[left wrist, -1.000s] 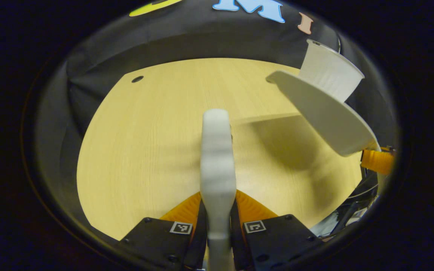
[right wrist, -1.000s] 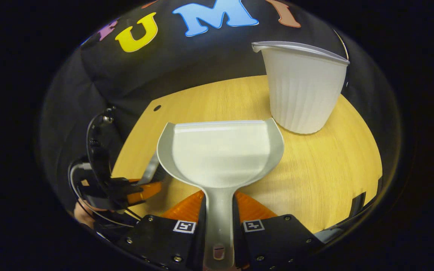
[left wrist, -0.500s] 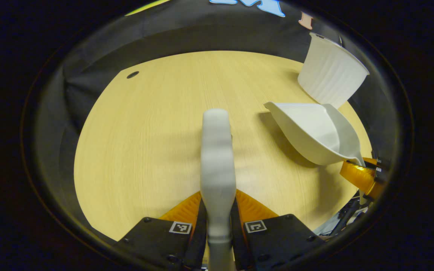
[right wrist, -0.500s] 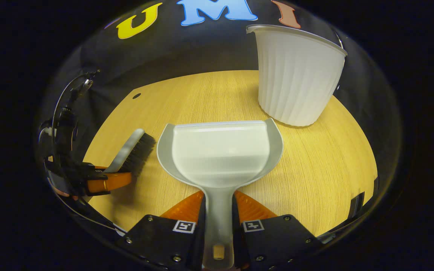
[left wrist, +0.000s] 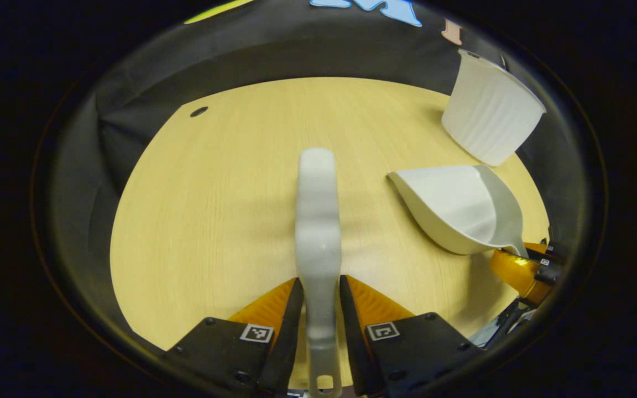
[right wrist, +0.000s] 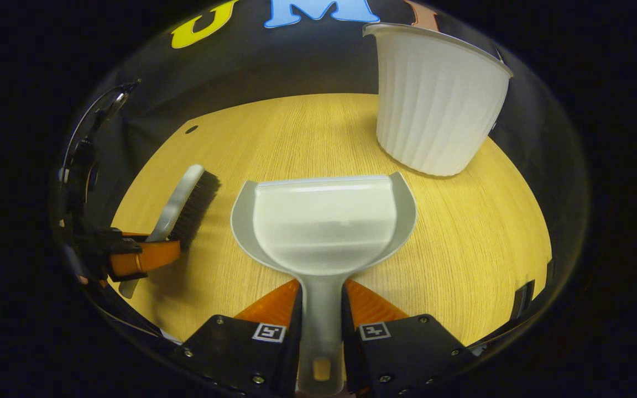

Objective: Pick up the small broom and dustpan from the desktop, sweep the trash into the dustpan with the broom, and then empty the trash into the garbage bin.

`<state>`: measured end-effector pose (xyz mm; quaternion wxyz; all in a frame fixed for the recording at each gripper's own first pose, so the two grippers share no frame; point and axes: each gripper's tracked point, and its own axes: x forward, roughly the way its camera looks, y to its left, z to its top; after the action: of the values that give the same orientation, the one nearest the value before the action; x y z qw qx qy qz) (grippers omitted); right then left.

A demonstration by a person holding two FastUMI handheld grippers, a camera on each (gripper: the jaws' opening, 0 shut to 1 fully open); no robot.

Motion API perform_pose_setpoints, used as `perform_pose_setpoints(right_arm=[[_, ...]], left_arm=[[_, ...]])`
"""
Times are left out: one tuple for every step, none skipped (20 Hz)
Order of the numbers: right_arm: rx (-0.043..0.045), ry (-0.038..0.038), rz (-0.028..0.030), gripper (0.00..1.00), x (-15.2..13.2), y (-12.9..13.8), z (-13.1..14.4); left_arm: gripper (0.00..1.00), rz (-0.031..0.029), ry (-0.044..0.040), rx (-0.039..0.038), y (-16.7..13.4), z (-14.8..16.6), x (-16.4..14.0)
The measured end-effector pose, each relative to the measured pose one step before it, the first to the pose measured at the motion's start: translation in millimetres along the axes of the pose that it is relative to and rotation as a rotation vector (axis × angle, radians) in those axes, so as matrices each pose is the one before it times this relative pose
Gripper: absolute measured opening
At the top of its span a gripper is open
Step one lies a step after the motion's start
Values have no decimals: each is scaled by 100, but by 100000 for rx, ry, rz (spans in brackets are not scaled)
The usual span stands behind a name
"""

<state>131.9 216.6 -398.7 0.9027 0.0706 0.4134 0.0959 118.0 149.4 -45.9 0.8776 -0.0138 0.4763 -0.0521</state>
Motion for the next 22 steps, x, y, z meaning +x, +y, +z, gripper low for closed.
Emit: perform_pose_setpoints(right_arm=[[-15,679,725,34,-16,108,-79],[-137,461,196,34,-93,-4,-28],[-402,-166,786,29,-183,7,-190],[-777,-124,122,38,-184,-2,152],[-493,-653,120,40,-226,-4,-53],[-544,-912,82,40,-298,-39,113],[-589,-897,741,37,-268,87,102],[-829,-318,796,47,-183,104,-129],[-889,-974,742,71,-374,-42,-25],[-1023,-1070,190,74,-357,-53,106],[-912,-1224,435,75,-563,-19,152],[-1017,-1492,273,79,-693,-54,265],[-1113,-2543,57,96,-851,-278,661],[-1208,-2861,-917,97,-534,-433,703],[-998,-3029,-1343,98,-441,-389,615],[-896,-3514,-611,98,-490,-262,830],[-1219,-3411,-30,97,-535,-141,903],[-1243,-3764,-435,97,-790,-355,897],[-969,-4231,-636,98,-884,-597,1059],[-894,-5138,-233,97,-804,-544,1311],[-1279,-5011,-260,97,-656,-530,1246],[-1453,-4790,-719,97,-493,-636,1069]], left_arm=[[59,-162,-82,-676,-5,424,-606],[68,-177,-89,-652,-4,489,-636],[78,175,-623,-562,62,634,-680],[87,1149,-1030,-229,270,727,-754],[96,558,-1229,-170,162,861,-801],[97,255,-1731,-445,101,993,-862],[97,-154,-2060,-763,-3,1131,-887],[96,-12,-1693,-841,-14,1147,-866],[94,142,-1758,-708,-15,1240,-868],[94,106,-2007,-427,-32,1327,-875],[94,408,-2065,-211,14,1400,-889],[96,570,-2677,-73,-1389,-8180,-816],[96,101,-3736,-206,1169,5800,1021],[97,158,-3517,-420,-784,2880,-1351],[96,82,-3196,-897,21,672,-856],[96,-305,-3601,-1009,-313,932,-793],[96,107,-4264,-1163,-258,1085,-782],[96,43,-4502,-918,-283,1237,-683],[94,346,-4726,-756,-268,1156,-658],[96,-91,-4557,-316,-459,1008,-724],[96,-27,-4588,162,-524,1038,-761],[96,109,-4940,443,-439,981,-586]])
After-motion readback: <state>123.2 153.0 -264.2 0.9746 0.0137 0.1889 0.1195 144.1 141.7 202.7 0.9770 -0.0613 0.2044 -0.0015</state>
